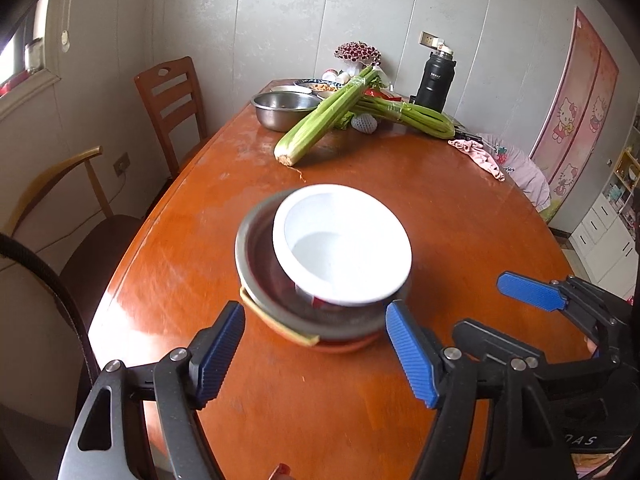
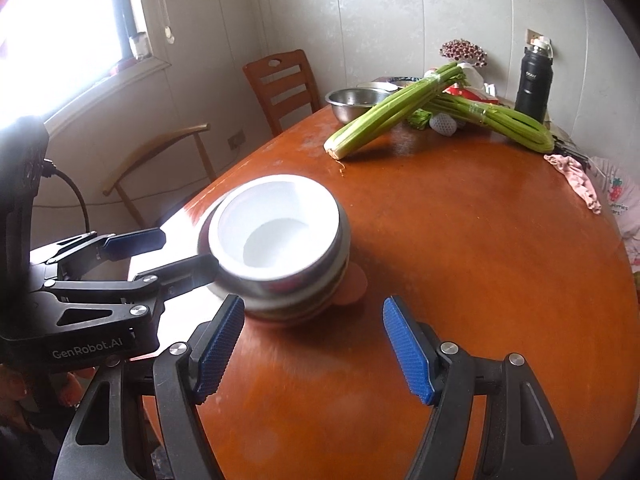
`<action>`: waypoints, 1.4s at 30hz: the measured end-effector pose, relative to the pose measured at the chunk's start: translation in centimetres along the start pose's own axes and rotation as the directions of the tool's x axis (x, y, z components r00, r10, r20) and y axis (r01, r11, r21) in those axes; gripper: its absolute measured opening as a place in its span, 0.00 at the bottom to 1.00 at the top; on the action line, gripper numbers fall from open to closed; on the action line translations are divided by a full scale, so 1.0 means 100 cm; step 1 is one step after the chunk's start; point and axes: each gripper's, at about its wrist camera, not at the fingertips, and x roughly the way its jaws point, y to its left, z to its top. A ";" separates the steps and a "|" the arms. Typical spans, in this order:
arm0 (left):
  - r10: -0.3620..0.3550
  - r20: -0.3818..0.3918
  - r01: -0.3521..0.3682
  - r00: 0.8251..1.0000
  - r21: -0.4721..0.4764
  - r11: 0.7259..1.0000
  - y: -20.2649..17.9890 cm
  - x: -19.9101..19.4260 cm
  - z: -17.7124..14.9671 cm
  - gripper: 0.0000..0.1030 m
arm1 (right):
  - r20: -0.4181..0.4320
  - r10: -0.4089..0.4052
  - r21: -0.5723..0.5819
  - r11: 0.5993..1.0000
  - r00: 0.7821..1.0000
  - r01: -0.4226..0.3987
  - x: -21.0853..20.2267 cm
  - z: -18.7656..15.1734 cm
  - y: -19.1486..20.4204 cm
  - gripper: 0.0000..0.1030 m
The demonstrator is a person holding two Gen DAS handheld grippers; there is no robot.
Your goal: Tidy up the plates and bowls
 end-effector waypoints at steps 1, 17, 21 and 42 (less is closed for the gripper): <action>0.004 0.004 -0.004 1.000 0.000 1.000 -0.002 -0.002 -0.004 0.71 | 0.007 0.000 -0.003 1.000 1.000 0.000 -0.004 -0.005 0.001 0.72; 0.063 0.024 -0.063 0.998 0.002 0.998 -0.023 -0.026 -0.059 0.73 | 0.073 -0.028 -0.035 0.999 0.997 0.031 -0.043 -0.061 0.015 0.72; 0.062 0.027 -0.063 0.998 0.011 0.998 -0.029 -0.030 -0.069 0.73 | 0.082 -0.033 -0.024 0.999 0.996 0.035 -0.048 -0.071 0.013 0.72; 0.074 0.012 -0.074 0.997 0.001 0.997 -0.034 -0.030 -0.084 0.74 | 0.065 -0.029 0.005 1.000 0.997 0.029 -0.052 -0.096 0.006 0.72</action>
